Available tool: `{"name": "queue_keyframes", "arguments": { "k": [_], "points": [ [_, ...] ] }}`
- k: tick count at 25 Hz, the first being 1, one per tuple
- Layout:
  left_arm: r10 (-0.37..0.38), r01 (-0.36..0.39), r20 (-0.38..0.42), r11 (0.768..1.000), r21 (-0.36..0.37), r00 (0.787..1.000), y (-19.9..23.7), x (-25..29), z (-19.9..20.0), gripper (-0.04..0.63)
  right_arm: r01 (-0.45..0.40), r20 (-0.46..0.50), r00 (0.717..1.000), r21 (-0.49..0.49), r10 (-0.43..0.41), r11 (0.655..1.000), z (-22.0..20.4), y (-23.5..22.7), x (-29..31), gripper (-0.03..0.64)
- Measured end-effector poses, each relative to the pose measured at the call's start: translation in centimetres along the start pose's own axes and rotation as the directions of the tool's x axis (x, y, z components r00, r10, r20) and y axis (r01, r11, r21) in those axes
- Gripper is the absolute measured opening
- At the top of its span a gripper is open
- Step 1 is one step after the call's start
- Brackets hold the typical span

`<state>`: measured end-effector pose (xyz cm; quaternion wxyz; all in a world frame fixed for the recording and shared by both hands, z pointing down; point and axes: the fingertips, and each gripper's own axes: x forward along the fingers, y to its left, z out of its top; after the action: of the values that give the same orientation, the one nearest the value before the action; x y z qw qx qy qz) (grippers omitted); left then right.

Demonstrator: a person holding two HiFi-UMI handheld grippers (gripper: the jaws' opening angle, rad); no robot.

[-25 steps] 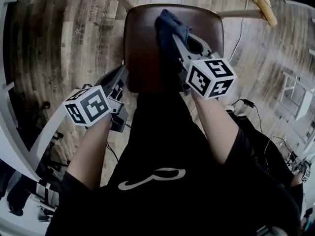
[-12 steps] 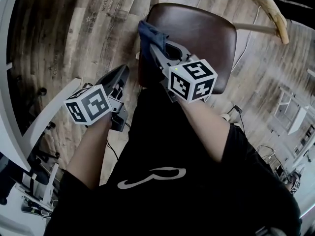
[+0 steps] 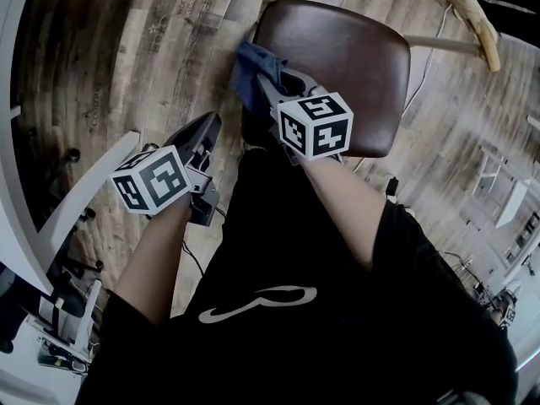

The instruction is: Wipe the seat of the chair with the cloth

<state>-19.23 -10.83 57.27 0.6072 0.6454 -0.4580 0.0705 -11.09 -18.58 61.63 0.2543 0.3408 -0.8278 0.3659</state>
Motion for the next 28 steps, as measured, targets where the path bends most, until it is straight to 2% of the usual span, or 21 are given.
{"name": "queue_keyframes", "arguments": {
  "k": [13, 28],
  "points": [
    [-0.007, 0.007, -0.033, 1.000, 0.008, 0.999, 0.5, 0.5, -0.5, 0.012, 0.065, -0.014, 0.998, -0.041, -0.066, 0.997, -1.2, -1.3, 0.0, 0.052],
    [-0.020, 0.024, -0.105, 0.999, 0.045, 0.994, -1.5, 2.9, -2.8, 0.012, 0.150, 0.018, 0.988, -0.004, -0.150, 0.989, -2.7, -6.3, -3.5, 0.052]
  ]
}}
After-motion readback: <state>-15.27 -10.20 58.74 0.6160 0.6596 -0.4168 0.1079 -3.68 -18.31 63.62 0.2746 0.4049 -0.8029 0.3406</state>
